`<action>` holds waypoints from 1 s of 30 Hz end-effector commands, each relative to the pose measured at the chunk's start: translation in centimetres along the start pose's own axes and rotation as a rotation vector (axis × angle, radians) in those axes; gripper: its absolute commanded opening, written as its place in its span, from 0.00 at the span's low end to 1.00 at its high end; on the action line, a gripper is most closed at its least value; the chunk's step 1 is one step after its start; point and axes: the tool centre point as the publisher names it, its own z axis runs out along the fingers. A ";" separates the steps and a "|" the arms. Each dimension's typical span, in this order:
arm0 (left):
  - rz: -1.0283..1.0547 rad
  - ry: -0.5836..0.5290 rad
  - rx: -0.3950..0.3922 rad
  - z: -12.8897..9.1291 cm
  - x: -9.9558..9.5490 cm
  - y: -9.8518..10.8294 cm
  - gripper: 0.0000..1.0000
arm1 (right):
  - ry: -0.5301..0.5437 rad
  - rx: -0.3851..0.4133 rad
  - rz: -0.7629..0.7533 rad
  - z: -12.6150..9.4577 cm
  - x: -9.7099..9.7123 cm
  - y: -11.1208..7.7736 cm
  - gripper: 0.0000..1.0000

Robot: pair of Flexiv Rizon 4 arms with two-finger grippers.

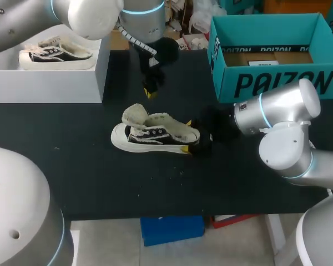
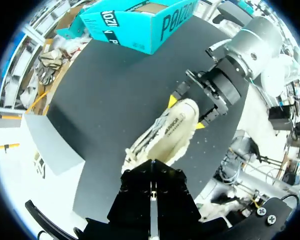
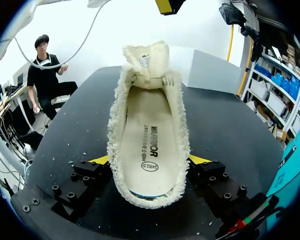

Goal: Take the shoe out of the shoebox, open the shoe tongue, remove and reinsert the insole, then place the shoe into the shoebox

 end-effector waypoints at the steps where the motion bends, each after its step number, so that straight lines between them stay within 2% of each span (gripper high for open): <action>1: 0.330 0.143 0.084 0.3 -0.6 0.6 0.00 | -0.002 0.003 0.001 0.3 0.0 -0.3 0.00; 6: 0.330 0.143 0.084 0.3 -0.6 0.6 0.00 | -0.002 0.003 0.001 0.3 0.0 -0.3 0.00; 7: 0.401 0.128 0.073 0.9 -0.7 0.2 0.00 | -0.002 0.003 0.001 0.3 0.0 -0.3 0.00; 8: 0.444 0.143 0.093 1.2 -0.7 0.0 0.00 | -0.002 0.003 0.001 0.3 0.0 -0.3 0.00; 9: 0.447 0.115 0.058 1.6 -0.8 -0.3 0.00 | -0.002 0.003 0.001 0.3 0.0 -0.3 0.00; 11: 0.515 0.150 0.079 2.1 -0.8 -0.8 0.00 | -0.002 0.003 0.001 0.3 0.0 -0.3 0.00; 13: 0.529 0.124 0.039 2.4 -0.8 -1.3 0.00 | -0.002 0.003 0.001 0.3 0.0 -0.3 0.00; 17: 0.568 0.157 0.044 3.0 -0.6 -1.8 0.00 | -0.002 0.003 0.001 0.3 0.0 -0.3 0.00; 30: 0.561 0.216 0.041 6.0 0.0 -1.2 0.00 | -0.002 0.003 0.001 0.3 0.0 -0.3 0.00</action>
